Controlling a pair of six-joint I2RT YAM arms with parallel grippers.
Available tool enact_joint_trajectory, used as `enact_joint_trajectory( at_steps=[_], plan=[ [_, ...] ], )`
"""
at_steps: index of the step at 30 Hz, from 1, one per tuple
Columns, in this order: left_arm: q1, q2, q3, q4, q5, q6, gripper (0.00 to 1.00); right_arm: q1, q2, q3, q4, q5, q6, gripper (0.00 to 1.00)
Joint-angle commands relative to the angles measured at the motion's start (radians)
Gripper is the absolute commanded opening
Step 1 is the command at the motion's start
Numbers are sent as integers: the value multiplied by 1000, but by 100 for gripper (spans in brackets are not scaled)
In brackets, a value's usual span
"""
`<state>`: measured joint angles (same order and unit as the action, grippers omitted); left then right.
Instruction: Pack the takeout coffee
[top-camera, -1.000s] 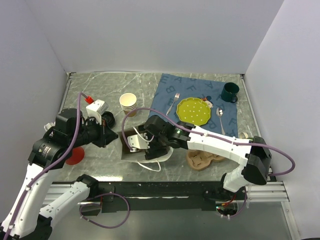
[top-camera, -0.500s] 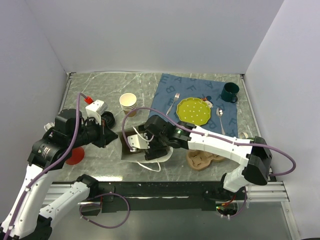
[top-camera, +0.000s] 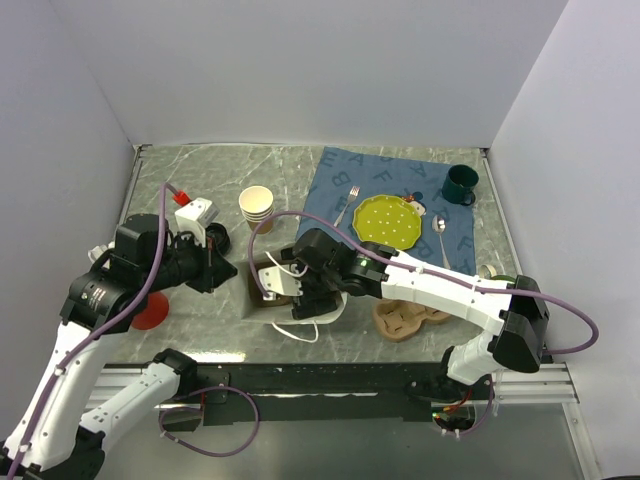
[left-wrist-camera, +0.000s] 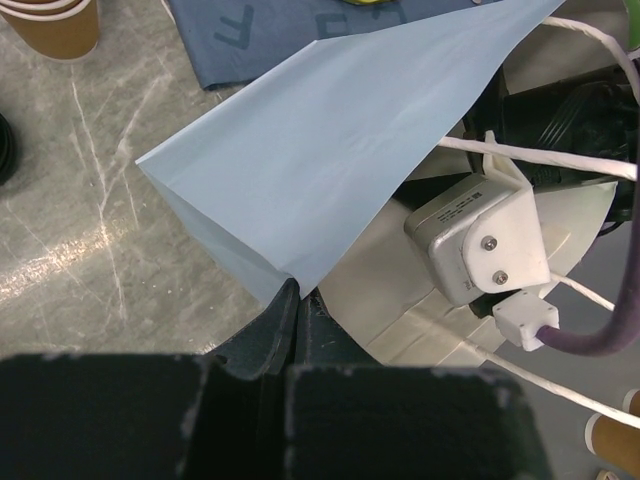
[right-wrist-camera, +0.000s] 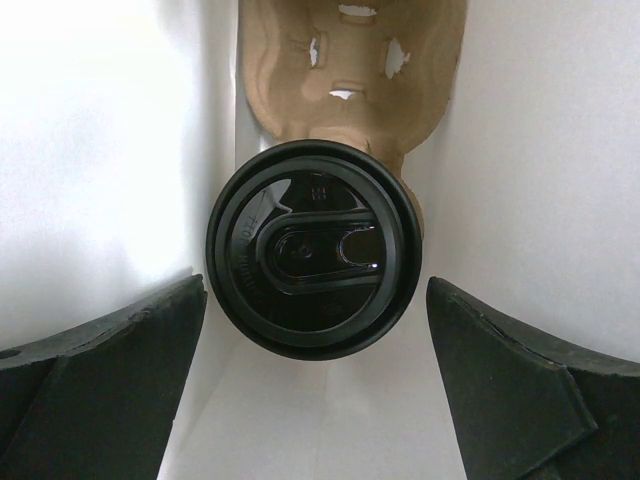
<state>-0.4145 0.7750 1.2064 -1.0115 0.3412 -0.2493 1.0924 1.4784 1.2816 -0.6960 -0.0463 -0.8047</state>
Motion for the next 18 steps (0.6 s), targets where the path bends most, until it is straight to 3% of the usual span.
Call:
enact_joint_trajectory(
  at_steps=[1,18],
  plan=[
    [2,-5,35,11,-19,15,1,-17,-35,35,-30,11,28,99],
    [2,10,50,-9,-31,50,1,-38,-41,84,-59,-41,90,99]
  ],
)
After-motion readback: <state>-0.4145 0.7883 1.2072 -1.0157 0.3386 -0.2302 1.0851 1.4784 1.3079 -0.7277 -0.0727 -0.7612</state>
